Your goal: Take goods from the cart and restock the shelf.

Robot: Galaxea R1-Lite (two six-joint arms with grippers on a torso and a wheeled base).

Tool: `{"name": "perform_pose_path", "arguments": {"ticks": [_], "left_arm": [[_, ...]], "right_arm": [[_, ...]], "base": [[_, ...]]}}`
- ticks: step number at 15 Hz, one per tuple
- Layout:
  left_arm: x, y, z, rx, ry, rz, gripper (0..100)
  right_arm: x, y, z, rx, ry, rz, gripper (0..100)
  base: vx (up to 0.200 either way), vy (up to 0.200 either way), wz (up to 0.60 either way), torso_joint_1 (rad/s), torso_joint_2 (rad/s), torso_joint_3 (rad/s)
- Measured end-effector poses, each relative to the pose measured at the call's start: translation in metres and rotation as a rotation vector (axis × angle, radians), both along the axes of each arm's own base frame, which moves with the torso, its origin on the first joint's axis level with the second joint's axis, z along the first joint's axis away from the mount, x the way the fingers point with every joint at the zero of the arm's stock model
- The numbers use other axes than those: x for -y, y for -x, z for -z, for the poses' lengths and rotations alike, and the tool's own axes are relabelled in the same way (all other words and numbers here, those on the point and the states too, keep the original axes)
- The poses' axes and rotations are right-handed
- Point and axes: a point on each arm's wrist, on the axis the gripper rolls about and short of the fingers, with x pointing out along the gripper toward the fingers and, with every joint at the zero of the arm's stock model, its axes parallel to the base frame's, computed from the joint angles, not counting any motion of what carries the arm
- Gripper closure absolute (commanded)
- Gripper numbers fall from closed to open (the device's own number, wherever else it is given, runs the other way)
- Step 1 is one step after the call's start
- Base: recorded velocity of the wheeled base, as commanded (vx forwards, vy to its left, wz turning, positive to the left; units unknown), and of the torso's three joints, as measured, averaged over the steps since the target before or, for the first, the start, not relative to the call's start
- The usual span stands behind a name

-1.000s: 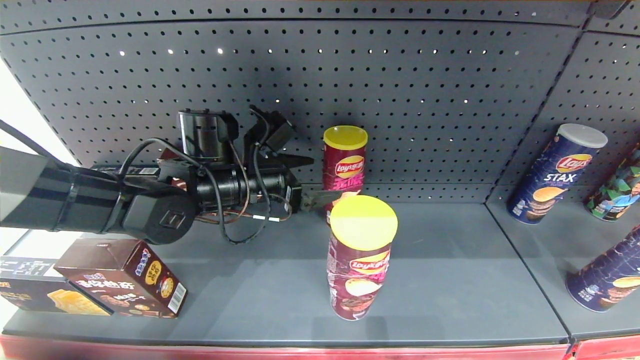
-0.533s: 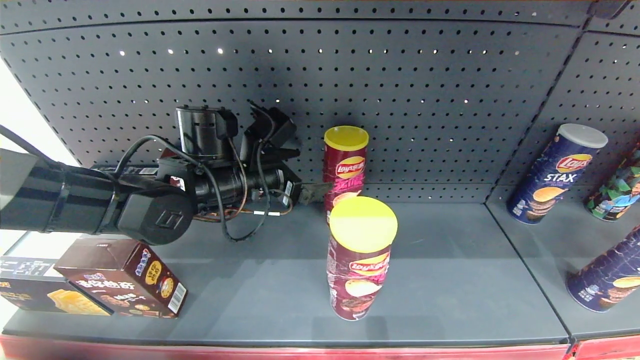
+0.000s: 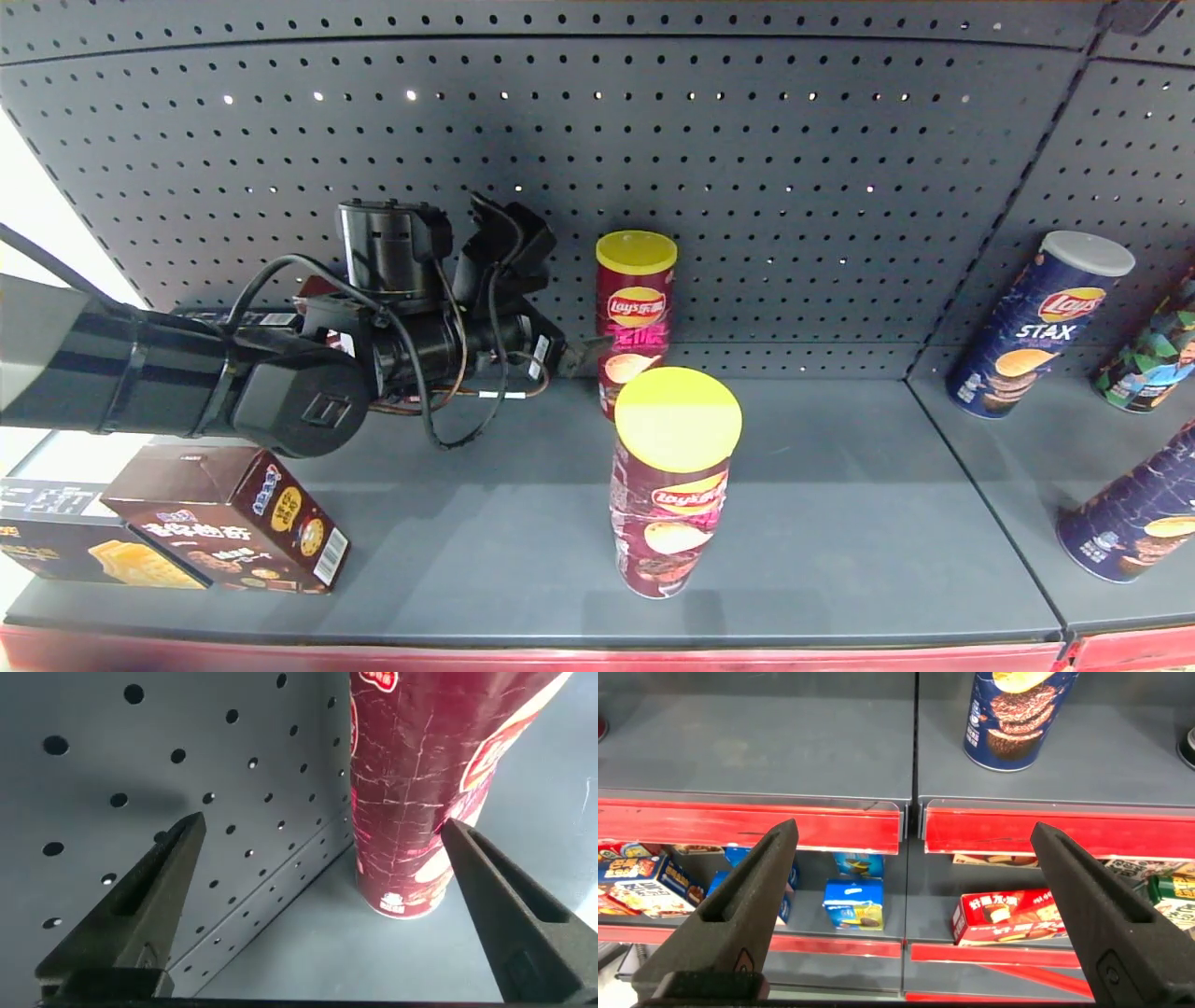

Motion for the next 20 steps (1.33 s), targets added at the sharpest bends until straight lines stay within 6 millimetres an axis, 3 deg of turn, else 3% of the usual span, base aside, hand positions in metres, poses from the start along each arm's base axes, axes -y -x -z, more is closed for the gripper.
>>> {"name": "perform_pose_path", "arguments": {"ticks": [6,12,17,20], "left_arm": [[-0.003,0.010,0.003,-0.012,-0.004,0.006,0],[-0.022,0.043,-0.027,0.022,0.038,-0.021,0],[-0.045,0.104,-0.057,0.071,0.125,-0.081,0],[-0.068,0.160,-0.049,0.065,0.149,-0.113,0]], "right_arm": [[0.000,0.000,0.000,0.000,0.000,0.000,0],[0.000,0.000,0.000,0.000,0.000,0.000,0],[0.000,0.000,0.000,0.000,0.000,0.000,0],[0.000,0.000,0.000,0.000,0.000,0.000,0]], "base": [[0.000,0.000,0.00,0.000,0.00,0.000],[0.000,0.000,0.00,0.000,0.00,0.000],[0.000,0.000,0.00,0.000,0.00,0.000],[0.000,0.000,0.00,0.000,0.00,0.000]]}}
